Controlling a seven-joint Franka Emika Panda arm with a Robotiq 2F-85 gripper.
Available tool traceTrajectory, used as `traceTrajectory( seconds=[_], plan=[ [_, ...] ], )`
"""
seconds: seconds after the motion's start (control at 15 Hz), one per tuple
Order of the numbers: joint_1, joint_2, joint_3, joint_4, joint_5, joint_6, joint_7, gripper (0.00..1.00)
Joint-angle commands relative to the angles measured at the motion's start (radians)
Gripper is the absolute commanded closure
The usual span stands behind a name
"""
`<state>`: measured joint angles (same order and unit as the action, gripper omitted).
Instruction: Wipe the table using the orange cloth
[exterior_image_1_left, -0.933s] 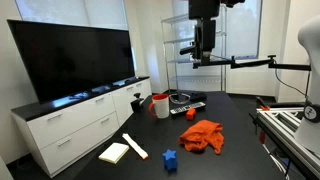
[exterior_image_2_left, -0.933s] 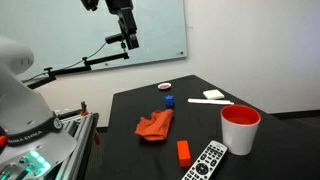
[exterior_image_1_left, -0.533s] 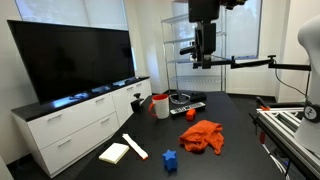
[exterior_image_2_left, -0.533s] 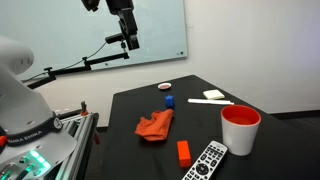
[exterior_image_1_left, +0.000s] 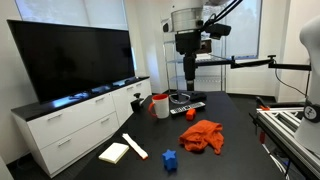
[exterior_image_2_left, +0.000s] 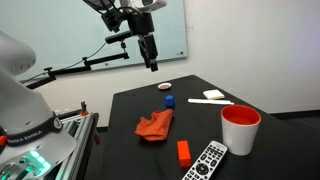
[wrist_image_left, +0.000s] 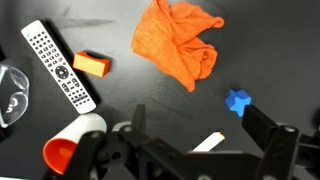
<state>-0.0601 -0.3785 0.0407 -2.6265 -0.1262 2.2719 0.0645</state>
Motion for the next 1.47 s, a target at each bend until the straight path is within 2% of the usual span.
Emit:
traceTrajectory(
  seconds=[0.0,0.27,0.47,0.6,0.67,0.87,1.0,1.2,1.4],
  plan=[
    [-0.026,0.105,-0.04,0.076,-0.014,0.044,0.0,0.0],
    [-0.021,0.147,-0.079,0.067,0.032,0.104,-0.021,0.0],
    [-0.021,0.154,-0.094,0.068,0.074,0.089,-0.024,0.0],
    [-0.022,0.156,-0.099,0.071,0.131,0.062,0.029,0.0],
    [-0.027,0.164,-0.091,0.052,0.079,0.096,0.006,0.0],
    [-0.027,0.175,-0.092,0.045,0.082,0.094,0.007,0.0],
    [-0.02,0.183,-0.095,0.029,0.022,0.12,-0.118,0.0],
    [-0.023,0.223,-0.097,0.003,-0.056,0.17,-0.199,0.0],
    [-0.024,0.268,-0.094,-0.039,-0.148,0.281,-0.244,0.0]
  ],
)
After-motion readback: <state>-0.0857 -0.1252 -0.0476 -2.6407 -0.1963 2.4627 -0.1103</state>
